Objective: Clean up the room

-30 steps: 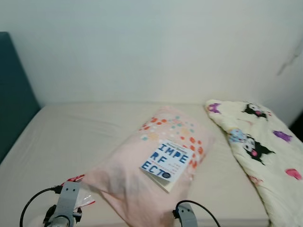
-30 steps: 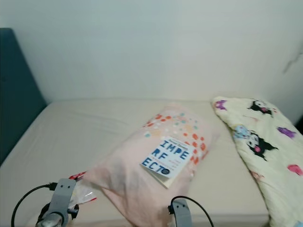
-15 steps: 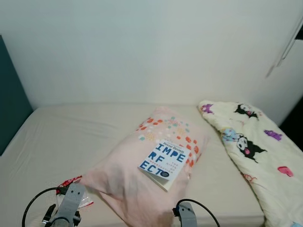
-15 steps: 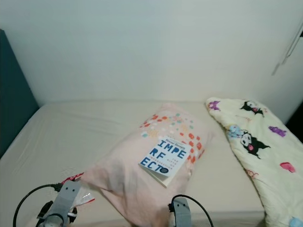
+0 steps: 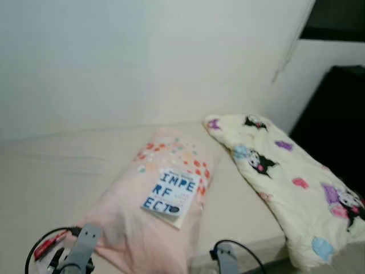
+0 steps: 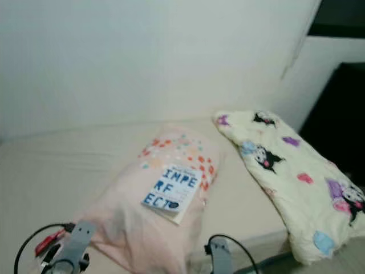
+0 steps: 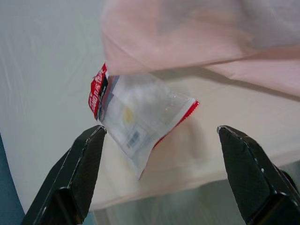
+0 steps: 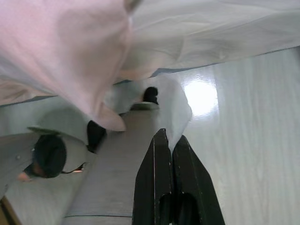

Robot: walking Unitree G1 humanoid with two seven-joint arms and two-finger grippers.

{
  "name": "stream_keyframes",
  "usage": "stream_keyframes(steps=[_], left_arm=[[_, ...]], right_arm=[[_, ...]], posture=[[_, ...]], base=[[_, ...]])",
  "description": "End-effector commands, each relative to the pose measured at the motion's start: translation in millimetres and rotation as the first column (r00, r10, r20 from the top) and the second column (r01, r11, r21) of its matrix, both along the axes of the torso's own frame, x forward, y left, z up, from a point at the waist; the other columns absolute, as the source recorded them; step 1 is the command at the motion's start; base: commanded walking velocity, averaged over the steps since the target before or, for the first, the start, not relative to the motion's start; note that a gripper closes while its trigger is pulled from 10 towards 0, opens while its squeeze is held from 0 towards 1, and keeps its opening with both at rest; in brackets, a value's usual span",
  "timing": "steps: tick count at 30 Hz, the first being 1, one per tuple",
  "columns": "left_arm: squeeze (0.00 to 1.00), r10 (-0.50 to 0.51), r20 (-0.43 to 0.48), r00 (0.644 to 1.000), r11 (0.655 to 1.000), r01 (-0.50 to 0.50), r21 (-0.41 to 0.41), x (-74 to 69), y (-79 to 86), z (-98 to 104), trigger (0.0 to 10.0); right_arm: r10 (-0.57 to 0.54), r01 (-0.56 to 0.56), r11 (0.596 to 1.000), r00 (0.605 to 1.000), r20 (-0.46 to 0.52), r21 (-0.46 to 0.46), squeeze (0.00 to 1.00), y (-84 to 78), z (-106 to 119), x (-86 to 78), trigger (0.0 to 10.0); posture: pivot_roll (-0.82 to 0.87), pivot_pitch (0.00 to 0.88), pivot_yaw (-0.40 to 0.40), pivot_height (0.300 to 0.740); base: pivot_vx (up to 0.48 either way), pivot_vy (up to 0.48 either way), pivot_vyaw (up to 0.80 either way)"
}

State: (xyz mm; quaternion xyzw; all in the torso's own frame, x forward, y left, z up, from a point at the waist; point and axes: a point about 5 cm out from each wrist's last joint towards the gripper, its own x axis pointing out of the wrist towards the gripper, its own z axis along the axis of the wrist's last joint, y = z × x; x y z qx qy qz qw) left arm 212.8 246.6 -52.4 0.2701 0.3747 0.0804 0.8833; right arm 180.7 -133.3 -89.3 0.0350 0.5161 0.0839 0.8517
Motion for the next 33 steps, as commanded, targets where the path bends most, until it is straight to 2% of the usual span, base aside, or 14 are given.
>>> stream_keyframes(steps=[1, 5, 6, 8, 10, 13, 19, 22, 25, 26, 27, 28, 33], left_arm=[[0.00, 0.002, -0.025, 1.000, 0.999, -0.001, 0.037, -4.4, 4.3, -1.6, 10.0], [0.00, -0.002, -0.029, 1.000, 0.998, 0.004, 0.063, -4.0, 5.4, -1.0, 10.0], [0.00, -0.017, -0.045, 0.999, 0.990, 0.024, 0.142, -1.5, 9.3, 1.6, 10.0], [0.00, -0.017, -0.045, 0.999, 0.990, 0.024, 0.142, -1.5, 9.3, 1.6, 10.0], [0.00, -0.037, -0.060, 0.998, 0.976, 0.049, 0.211, 1.1, 12.3, 4.3, 10.0], [0.00, -0.067, -0.068, 0.995, 0.968, 0.082, 0.238, 3.4, 12.4, 5.8, 10.0], [0.00, -0.081, -0.073, 0.994, 0.965, 0.096, 0.244, 2.9, 12.2, 5.5, 10.0], [0.00, -0.077, -0.087, 0.993, 0.964, 0.096, 0.248, -2.2, 13.7, 2.9, 10.0], [0.00, -0.076, -0.090, 0.993, 0.963, 0.096, 0.250, -3.5, 13.9, 2.3, 10.0], [0.00, -0.074, -0.098, 0.992, 0.965, 0.096, 0.244, -6.3, 13.2, 0.3, 10.0], [0.00, -0.074, -0.098, 0.992, 0.965, 0.096, 0.244, -6.3, 13.2, 0.3, 10.0], [0.00, -0.067, -0.107, 0.992, 0.968, 0.091, 0.235, -9.6, 12.4, -1.9, 10.0], [0.00, -0.067, -0.107, 0.992, 0.968, 0.091, 0.235, -9.6, 12.4, -1.9, 10.0]], right_arm=[[0.001, -0.001, 1.000, 1.000, 0.013, 0.000, 0.00, -2.2, 1.8, 3.8, 10.0], [0.001, -0.001, 1.000, 1.000, 0.009, 0.004, 0.00, -1.6, 1.9, 3.9, 10.0], [-0.003, 0.003, 1.000, 1.000, 0.004, 0.010, 0.00, -0.8, 2.0, 4.1, 10.0], [-0.003, 0.003, 1.000, 1.000, 0.004, 0.010, 0.00, -0.8, 2.0, 4.1, 10.0], [-0.008, 0.008, 1.000, 1.000, 0.007, 0.018, 0.00, -0.2, 2.4, 4.8, 10.0], [-0.022, 0.021, 0.999, 0.999, 0.027, 0.029, 0.00, -0.7, 4.5, 8.9, 10.0], [-0.043, 0.041, 0.998, 0.998, 0.050, 0.045, 0.00, -1.7, 7.3, 14.3, 10.0], [-0.093, 0.076, 0.989, 0.986, 0.136, 0.124, 0.00, -3.4, 20.3, 36.2, 10.0], [-0.100, 0.078, 0.987, 0.983, 0.156, 0.141, 0.00, -3.9, 23.4, 41.0, 10.0], [-0.104, 0.065, 0.980, 0.974, 0.202, 0.188, 0.00, -1.8, 30.8, 51.1, 10.0], [-0.104, 0.065, 0.980, 0.974, 0.202, 0.188, 0.00, -1.8, 30.8, 51.1, 10.0], [-0.095, 0.035, 0.971, 0.965, 0.246, 0.236, 0.00, 1.8, 38.0, 60.0, 10.0], [-0.095, 0.035, 0.971, 0.965, 0.246, 0.236, 0.00, 1.8, 38.0, 60.0, 10.0]], posture=[[0.00, 0.000, -0.074, 0.723], [0.00, 0.000, -0.072, 0.719], [-0.01, 0.000, -0.070, 0.710], [-0.01, 0.000, -0.070, 0.710], [-0.01, 0.000, -0.066, 0.700], [-0.02, 0.000, -0.063, 0.685], [-0.02, 0.000, -0.062, 0.675], [-0.03, 0.000, -0.060, 0.660], [-0.04, 0.000, -0.059, 0.655], [-0.04, 0.000, -0.058, 0.650], [-0.04, 0.000, -0.058, 0.650], [-0.04, 0.000, -0.057, 0.645], [-0.04, 0.000, -0.057, 0.645]], base=[[0.000, 0.000, 0.00], [0.000, 0.000, 0.00], [0.000, 0.000, 0.00], [0.000, 0.000, 0.00], [0.000, 0.000, 0.00], [0.000, 0.000, 0.00], [0.000, 0.000, 0.00], [0.000, 0.000, 0.00], [0.000, 0.000, 0.00], [0.000, 0.000, 0.00], [0.000, 0.000, 0.00], [0.000, 0.000, 0.00], [0.000, 0.000, 0.00]])
